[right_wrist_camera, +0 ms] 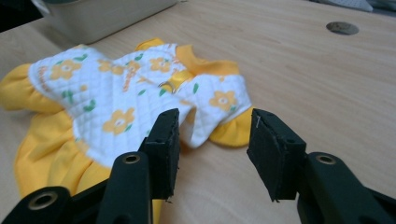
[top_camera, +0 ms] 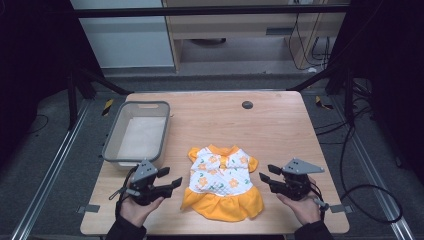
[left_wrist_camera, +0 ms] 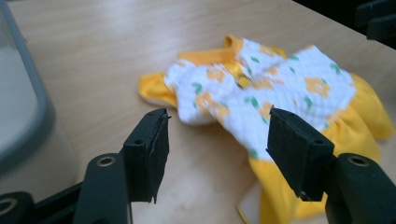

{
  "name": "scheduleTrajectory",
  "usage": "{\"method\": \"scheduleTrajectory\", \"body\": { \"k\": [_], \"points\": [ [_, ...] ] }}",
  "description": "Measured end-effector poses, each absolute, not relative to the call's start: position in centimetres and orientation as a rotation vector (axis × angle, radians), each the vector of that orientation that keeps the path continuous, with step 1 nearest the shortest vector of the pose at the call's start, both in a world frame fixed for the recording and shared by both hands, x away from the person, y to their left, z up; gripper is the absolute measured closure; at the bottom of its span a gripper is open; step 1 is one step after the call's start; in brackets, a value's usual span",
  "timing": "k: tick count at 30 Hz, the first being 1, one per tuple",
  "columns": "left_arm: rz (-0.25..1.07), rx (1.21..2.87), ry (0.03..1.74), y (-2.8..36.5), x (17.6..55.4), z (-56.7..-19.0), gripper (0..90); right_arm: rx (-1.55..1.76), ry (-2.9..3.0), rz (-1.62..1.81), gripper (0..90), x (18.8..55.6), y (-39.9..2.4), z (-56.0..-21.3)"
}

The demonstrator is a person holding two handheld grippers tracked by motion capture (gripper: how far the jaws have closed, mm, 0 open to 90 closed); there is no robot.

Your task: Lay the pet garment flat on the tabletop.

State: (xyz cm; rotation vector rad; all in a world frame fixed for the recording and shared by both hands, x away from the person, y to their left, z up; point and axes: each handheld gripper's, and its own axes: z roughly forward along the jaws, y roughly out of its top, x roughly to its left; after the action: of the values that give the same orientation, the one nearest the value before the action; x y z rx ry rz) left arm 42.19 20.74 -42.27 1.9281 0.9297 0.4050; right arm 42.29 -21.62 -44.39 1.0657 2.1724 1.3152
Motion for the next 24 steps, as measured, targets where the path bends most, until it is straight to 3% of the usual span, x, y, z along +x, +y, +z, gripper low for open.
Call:
{"method": "scheduleTrajectory", "body": {
  "k": [6,13,24],
  "points": [
    [0.493,1.977,0.930,18.4,46.7,-41.7,39.3,1.114,2.137,1.311,48.1,45.6,-20.6,-44.1],
    [0.588,2.064,1.015,16.2,51.6,-44.2,39.3,1.175,2.172,1.185,50.6,49.2,-19.3,-46.2],
    [0.520,2.118,1.135,14.6,55.2,-48.4,44.8,1.246,2.249,1.070,56.0,51.5,-18.5,-49.4]
  ]
}}
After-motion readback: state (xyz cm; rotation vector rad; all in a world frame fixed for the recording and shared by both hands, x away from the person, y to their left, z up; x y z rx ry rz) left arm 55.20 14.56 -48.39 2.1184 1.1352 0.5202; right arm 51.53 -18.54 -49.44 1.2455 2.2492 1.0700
